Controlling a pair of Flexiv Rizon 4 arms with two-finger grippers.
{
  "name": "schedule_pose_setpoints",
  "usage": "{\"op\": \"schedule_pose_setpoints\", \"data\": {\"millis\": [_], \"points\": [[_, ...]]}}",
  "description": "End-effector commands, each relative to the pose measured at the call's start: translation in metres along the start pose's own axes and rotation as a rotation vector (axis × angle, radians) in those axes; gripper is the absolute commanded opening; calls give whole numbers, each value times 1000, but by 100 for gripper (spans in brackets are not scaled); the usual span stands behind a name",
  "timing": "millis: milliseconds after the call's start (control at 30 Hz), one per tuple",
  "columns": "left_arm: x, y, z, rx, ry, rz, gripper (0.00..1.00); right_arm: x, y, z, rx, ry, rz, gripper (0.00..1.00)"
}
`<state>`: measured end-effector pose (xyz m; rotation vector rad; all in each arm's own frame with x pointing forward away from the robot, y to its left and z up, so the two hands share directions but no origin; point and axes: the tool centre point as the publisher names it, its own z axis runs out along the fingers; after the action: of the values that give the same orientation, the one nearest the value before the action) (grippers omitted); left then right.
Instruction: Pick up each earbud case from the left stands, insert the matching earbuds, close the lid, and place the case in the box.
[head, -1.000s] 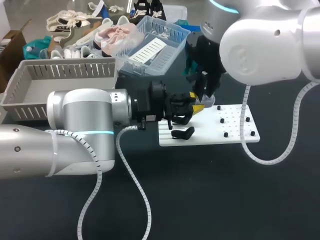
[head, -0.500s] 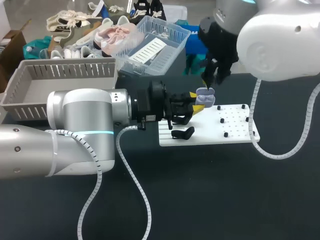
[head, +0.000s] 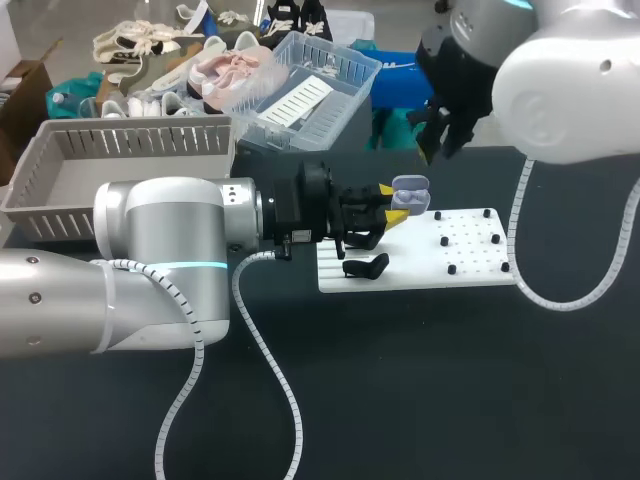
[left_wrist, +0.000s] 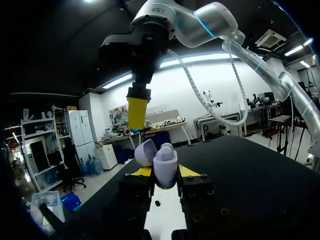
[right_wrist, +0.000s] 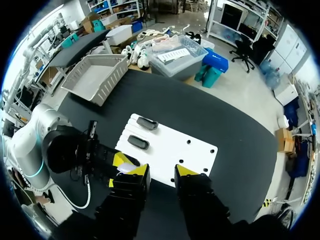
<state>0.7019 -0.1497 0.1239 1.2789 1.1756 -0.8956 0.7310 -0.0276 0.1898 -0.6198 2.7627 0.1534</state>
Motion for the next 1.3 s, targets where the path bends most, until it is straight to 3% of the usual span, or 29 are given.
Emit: {"op": "schedule_pose_setpoints", "data": {"millis": [33, 233, 567, 1300], "points": [[1, -1, 0, -5, -2, 1, 0, -9, 3, 8, -5, 2, -7, 31], [1, -1, 0, -5, -2, 1, 0, -11, 8, 15, -17, -8, 5, 30], [1, -1, 0, -5, -2, 1, 0, 2, 15, 22, -34, 8, 19, 29], [1, -1, 0, -5, -2, 1, 0, 19, 25, 6, -20, -2, 36, 29]]}}
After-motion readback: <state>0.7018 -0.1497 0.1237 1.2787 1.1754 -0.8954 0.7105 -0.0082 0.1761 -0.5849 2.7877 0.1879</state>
